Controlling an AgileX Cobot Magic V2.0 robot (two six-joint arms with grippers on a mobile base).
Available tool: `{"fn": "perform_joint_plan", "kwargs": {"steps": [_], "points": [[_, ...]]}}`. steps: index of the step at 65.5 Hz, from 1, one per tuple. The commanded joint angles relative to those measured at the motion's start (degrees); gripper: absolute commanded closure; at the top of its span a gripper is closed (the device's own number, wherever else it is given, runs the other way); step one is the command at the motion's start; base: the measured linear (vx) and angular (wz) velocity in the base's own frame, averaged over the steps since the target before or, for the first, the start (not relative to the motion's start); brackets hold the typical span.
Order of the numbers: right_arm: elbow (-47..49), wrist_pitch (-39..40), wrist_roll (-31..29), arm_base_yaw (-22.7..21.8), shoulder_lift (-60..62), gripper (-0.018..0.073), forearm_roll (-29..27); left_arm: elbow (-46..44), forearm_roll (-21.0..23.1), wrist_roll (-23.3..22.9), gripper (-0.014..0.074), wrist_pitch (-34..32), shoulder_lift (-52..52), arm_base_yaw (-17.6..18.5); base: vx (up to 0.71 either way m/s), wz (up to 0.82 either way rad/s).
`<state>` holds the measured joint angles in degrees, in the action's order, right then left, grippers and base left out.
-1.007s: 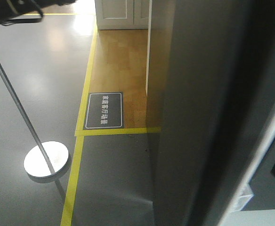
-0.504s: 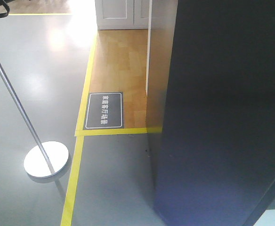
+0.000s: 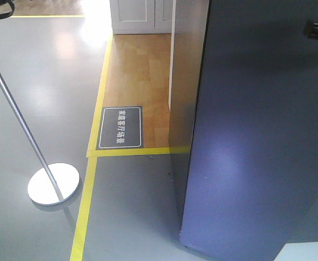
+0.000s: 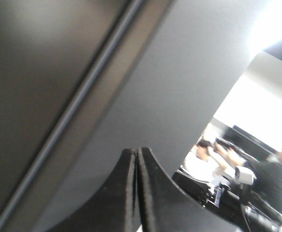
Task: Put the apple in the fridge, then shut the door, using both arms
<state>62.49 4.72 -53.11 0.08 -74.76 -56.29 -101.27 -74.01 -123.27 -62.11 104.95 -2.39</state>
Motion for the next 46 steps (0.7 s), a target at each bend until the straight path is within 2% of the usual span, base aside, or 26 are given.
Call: {"fn": "perform_joint_plan", "kwargs": {"steps": [1,7,27,46], "points": [[4.0,5.5,-0.4,-0.2,-1.5,0.0562,-0.4,-1.6,2.8,-0.4,0.0593,3.3,-3.2,0.0,0.0,0.0],[6.2,7.9,-0.6,-0.2,-4.3,0.0562,-1.2,-1.6,0.5,-0.4,0.0593,5.9,-3.2,0.0,0.0,0.0],[14.3,8.0,-1.3,-0.2,-13.0,0.0562,-1.3,-1.6,-7.8,-0.4,0.0593,11.7,-3.2,0.0,0.0,0.0],[21.7,8.1,-1.3,-0.2,-19.5,0.0562,-1.6,-1.6,-9.2,-0.4,0.0593,17.6,-3.2,0.0,0.0,0.0]]}}
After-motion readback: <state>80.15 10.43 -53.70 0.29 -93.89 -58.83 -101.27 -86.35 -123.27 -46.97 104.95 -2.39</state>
